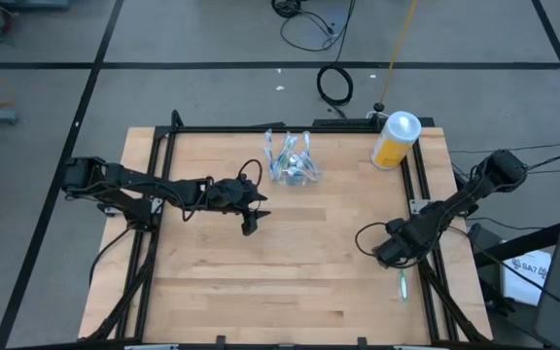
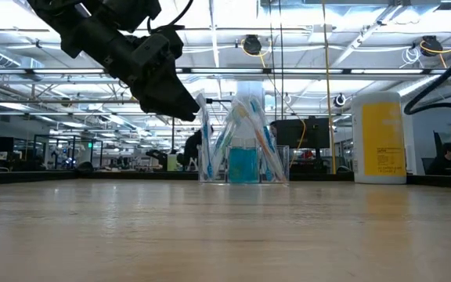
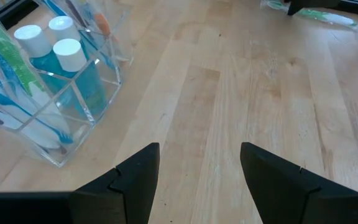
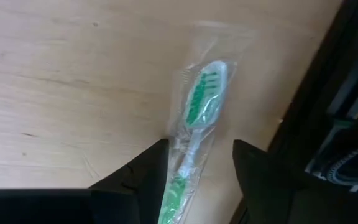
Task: Pick & Place toothbrushing station
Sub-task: Put the green toothbrush into the transparent organizer, then return to Home Position
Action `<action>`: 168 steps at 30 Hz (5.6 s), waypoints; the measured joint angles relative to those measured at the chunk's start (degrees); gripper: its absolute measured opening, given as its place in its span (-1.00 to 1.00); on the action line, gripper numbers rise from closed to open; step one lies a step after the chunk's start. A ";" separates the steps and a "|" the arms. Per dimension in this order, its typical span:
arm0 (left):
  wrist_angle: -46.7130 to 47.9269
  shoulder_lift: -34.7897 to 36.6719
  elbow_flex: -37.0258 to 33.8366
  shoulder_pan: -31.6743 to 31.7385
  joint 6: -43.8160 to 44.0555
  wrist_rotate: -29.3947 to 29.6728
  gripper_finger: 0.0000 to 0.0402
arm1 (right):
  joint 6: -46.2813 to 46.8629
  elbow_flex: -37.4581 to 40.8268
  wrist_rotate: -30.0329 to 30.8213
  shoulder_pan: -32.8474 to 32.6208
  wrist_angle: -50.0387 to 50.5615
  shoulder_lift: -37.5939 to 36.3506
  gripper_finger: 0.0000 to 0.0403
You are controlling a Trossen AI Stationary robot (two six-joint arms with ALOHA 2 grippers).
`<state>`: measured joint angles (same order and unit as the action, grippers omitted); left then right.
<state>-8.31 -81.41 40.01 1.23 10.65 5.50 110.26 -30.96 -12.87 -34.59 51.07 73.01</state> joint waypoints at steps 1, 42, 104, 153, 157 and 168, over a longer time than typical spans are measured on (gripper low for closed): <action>0.01 0.00 0.00 0.00 -0.05 0.00 0.16 | 0.00 0.75 -0.15 0.00 -0.39 0.04 -0.12; -0.47 0.00 0.07 0.00 -0.41 0.11 0.16 | -68.73 -8.18 63.85 8.43 -42.87 -9.62 -0.98; -0.53 0.00 0.04 0.02 -1.39 0.89 0.16 | -98.99 -1.93 51.66 41.70 -82.33 10.56 -0.95; 24.90 78.85 -24.50 -0.57 -16.55 5.22 0.16 | -107.76 26.06 19.26 23.21 -63.80 -61.30 -0.31; 25.09 81.07 -26.48 -0.56 -16.11 8.07 0.16 | -108.90 28.26 14.81 23.21 -64.10 -67.63 -0.31; 12.74 81.09 -35.31 -0.52 -15.41 9.68 0.16 | -110.07 28.53 12.77 23.21 -56.99 -72.52 -0.31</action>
<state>4.43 -0.32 4.70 0.71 -4.76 15.18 0.19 -2.43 -0.10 -11.38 -5.92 0.50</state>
